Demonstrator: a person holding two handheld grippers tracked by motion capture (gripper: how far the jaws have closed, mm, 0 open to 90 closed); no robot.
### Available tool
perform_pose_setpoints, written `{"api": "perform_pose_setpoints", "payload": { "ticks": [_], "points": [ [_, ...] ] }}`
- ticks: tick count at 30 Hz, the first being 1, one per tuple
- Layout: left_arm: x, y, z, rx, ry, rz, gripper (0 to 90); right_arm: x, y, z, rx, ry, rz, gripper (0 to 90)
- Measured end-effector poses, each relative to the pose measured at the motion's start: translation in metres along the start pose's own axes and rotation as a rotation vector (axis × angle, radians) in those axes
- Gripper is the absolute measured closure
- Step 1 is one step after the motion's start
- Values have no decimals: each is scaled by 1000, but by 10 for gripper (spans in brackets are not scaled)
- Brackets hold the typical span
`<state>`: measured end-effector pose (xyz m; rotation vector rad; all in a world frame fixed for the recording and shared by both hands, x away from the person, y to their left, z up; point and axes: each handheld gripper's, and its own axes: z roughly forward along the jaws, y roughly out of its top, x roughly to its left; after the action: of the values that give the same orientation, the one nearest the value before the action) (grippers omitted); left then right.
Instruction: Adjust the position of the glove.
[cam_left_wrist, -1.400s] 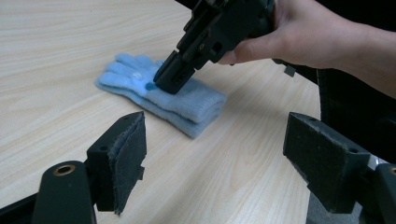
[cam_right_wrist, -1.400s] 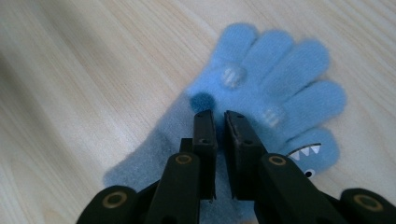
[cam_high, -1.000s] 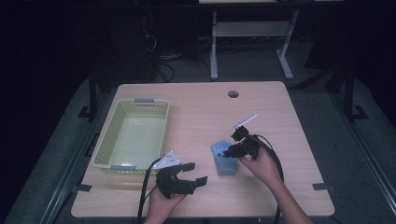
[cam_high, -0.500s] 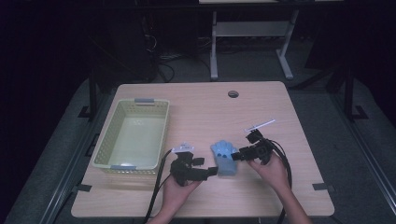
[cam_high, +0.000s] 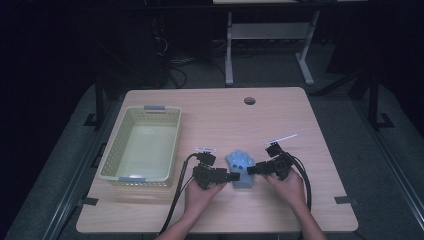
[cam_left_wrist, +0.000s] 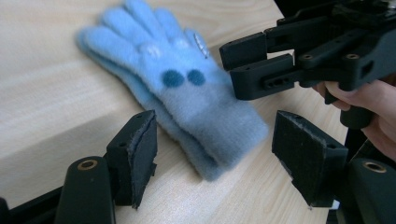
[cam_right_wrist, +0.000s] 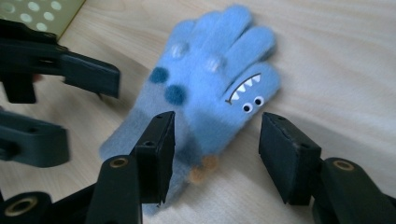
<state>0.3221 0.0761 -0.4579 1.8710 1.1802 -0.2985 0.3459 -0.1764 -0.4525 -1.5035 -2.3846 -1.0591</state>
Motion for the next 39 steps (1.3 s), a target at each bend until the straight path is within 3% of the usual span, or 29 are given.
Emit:
{"api": "perform_pose_setpoints", "payload": {
  "ticks": [7, 9, 12, 22, 30, 35, 39],
  "points": [
    [11, 2, 9, 13, -28, -83, 359, -3, -4, 1, -9, 28, 41, 473],
    [13, 0, 10, 28, -59, -109, 360, -3, -4, 1, -9, 34, 43, 485],
    [12, 0, 12, 34, -51, -99, 377, 1, -4, 2, 0, 26, 32, 509],
    [16, 1, 15, 34, -68, -127, 441, -1, -5, 7, 13, 27, 54, 553],
    [16, -1, 17, 49, -89, -128, 479, 0, -8, 10, -6, 46, 64, 619],
    [14, -1, 19, 46, -79, -123, 510, 1, -9, 11, -3, 47, 76, 650],
    [16, 0, 22, 52, -84, -111, 582, 2, -10, 12, -8, 46, 76, 669]
  ]
}}
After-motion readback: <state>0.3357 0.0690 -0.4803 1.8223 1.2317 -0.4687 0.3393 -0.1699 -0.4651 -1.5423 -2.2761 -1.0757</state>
